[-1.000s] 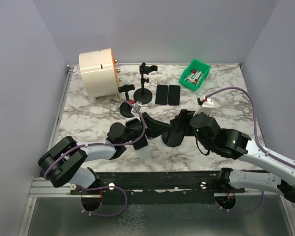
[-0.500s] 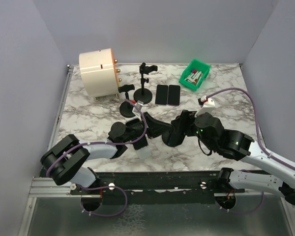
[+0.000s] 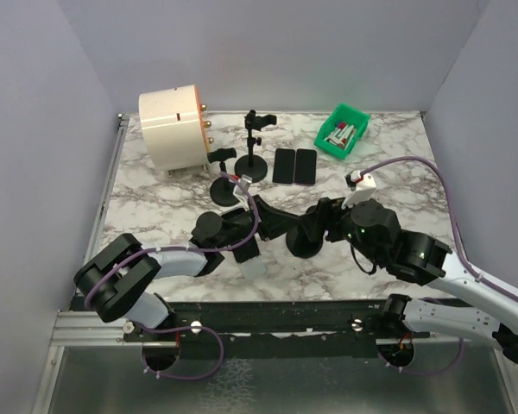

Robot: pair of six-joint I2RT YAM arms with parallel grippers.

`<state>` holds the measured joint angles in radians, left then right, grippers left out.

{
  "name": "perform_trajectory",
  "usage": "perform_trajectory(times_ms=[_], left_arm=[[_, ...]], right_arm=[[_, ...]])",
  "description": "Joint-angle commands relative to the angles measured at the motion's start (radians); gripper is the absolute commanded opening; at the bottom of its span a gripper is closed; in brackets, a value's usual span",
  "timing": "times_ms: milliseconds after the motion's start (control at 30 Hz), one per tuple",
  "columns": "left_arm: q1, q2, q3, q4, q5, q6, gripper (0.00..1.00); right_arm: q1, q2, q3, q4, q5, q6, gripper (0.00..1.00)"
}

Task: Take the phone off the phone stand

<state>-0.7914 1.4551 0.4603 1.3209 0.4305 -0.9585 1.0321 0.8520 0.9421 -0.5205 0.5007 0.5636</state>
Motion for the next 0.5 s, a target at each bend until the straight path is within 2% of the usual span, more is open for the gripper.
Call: perform_trajectory(times_ms=[0, 467], left_arm=[[0.06, 0.05, -0.005, -0.158, -0.145, 0.039, 0.0], [0.055, 0.008, 0.015, -0.16, -0.096, 0.064, 0.0]], right_arm=[[0.018, -0.044, 0.008, 0.052, -0.165, -0.012, 0.0], [0.019, -0.045, 0.035, 0.046, -0.18, -0.018, 0.0]])
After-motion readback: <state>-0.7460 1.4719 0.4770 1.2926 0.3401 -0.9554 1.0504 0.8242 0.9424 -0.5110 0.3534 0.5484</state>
